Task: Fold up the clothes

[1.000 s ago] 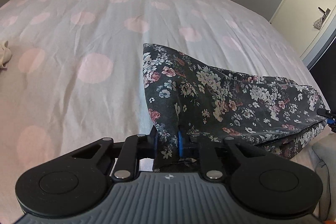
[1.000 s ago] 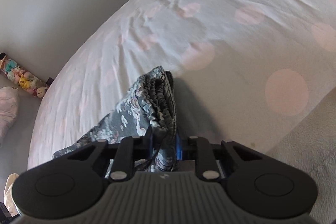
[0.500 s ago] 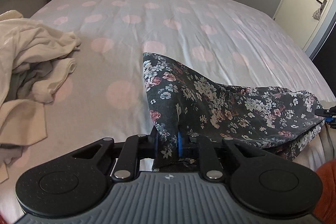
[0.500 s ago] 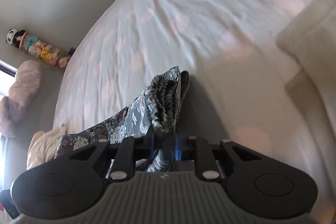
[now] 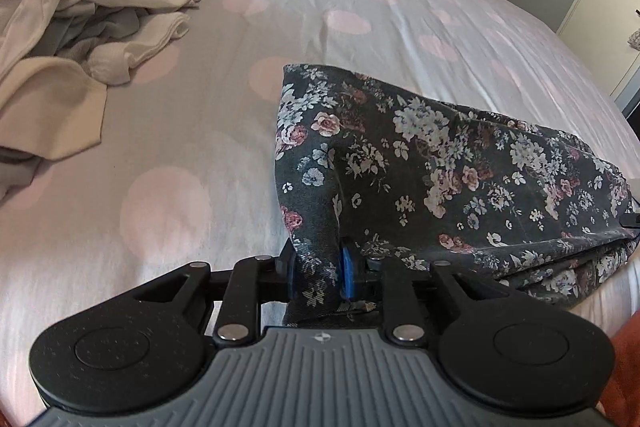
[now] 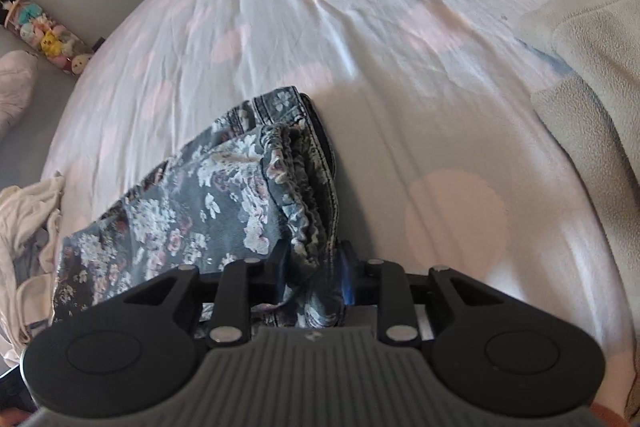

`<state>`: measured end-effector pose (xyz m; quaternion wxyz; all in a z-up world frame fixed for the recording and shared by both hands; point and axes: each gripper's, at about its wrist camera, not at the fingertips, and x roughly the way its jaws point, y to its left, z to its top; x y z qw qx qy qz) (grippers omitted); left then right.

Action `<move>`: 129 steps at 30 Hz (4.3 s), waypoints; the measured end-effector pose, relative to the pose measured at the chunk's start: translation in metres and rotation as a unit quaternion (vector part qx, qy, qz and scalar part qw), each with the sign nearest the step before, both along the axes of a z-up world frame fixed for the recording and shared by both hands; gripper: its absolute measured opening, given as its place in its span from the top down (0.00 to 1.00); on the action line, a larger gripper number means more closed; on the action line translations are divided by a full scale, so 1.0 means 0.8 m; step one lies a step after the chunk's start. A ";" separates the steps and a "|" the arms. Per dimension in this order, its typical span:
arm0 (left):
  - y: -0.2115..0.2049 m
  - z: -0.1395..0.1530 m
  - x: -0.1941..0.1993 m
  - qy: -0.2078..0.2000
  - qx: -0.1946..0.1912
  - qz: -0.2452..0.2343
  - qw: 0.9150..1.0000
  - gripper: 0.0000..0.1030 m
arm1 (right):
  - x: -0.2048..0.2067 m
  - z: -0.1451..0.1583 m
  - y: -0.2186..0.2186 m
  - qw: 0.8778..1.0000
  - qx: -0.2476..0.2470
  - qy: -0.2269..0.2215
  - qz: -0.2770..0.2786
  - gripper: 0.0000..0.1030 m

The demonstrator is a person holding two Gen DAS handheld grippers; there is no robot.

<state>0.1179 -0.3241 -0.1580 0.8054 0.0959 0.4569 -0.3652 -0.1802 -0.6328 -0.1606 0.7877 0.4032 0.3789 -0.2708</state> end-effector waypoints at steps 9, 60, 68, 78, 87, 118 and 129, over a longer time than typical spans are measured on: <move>0.025 -0.016 -0.002 -0.012 -0.045 0.015 0.999 0.53 | 0.000 0.012 -0.003 1.000 -0.024 0.002 0.002 0.38; 0.006 -0.026 0.009 -0.015 -0.035 0.005 0.999 0.47 | 0.119 0.137 0.037 0.981 -0.051 -0.026 0.187 0.79; 0.006 -0.021 0.010 -0.020 -0.042 0.009 0.999 0.47 | 0.171 0.177 0.094 0.972 -0.043 -0.047 0.227 0.79; 0.004 -0.018 0.016 -0.022 -0.052 0.009 0.998 0.47 | 0.259 0.164 0.173 0.962 -0.013 -0.070 0.265 0.80; 0.008 -0.016 0.020 -0.015 -0.069 0.008 0.997 0.48 | 0.326 0.106 0.255 0.954 0.028 -0.075 0.290 0.80; 0.035 0.022 0.000 -0.056 -0.010 0.040 0.998 0.48 | 0.313 0.070 0.296 0.950 -0.046 -0.100 0.293 0.64; 0.005 0.066 -0.017 -0.076 -0.063 0.009 0.995 0.44 | 0.202 0.047 0.283 0.941 -0.160 -0.088 0.283 0.66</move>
